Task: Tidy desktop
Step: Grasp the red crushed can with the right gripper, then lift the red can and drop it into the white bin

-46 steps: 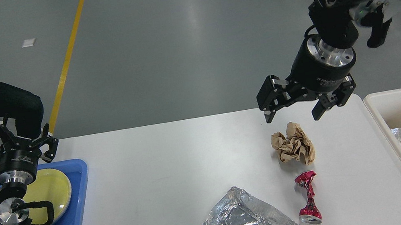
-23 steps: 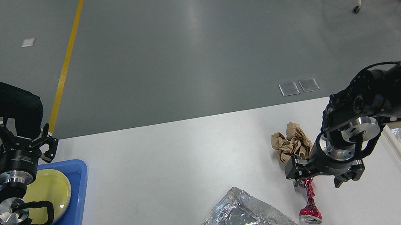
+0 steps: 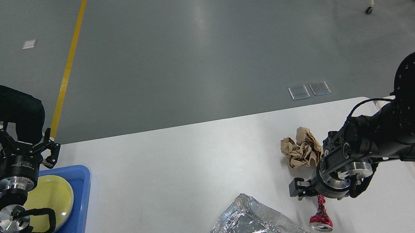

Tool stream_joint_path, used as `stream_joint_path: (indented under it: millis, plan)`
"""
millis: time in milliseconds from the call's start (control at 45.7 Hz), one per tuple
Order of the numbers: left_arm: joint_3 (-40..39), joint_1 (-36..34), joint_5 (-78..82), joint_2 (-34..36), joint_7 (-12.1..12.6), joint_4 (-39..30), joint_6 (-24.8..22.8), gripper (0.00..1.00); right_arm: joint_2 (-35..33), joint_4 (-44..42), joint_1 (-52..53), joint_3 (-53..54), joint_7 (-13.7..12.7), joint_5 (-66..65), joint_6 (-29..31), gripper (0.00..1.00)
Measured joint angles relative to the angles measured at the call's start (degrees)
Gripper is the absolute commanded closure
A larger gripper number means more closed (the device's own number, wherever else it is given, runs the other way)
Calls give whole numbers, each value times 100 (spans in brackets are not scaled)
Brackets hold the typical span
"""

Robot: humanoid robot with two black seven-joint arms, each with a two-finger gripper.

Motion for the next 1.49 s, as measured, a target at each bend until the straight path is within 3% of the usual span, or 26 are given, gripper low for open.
stream_joint_path:
  millis: [110,197,285,329,372,745,876,986,1336,1489]
  plan:
    - [0,0,0,0,0,0,0,3,108,-209,-158,-44,2,-7,-67,15]
    - [0,0,0,0,0,0,0,3,153,-284,-242,-124,1,-14,-123,32]
    - [0,0,0,0,0,0,0,3,205,-302,-272,-184,1,-48,-141,38]
    - [0,0,0,0,0,0,0,3,224,-304,-277,-202,-2,-77,-142,48]
    - [0,0,0,0,0,0,0,3,232,-304,-277,-218,-3,-102,-143,53]
    - [0,0,0,0,0,0,0,3,247,-307,-374,-243,-1,-158,-146,56]
    - [0,0,0,0,0,0,0,3,242,-322,-460,-242,1,-158,-145,74]
    - [0,0,-1,0,0,0,0,3,241,-342,-503,-242,0,-150,-149,100]
    - [1,0,-2,0,-1,0,0,3,201,-221,-327,-171,-5,-62,-41,100]
    - [1,0,-2,0,-1,0,0,3,-103,356,325,-117,5,-60,-5,100]
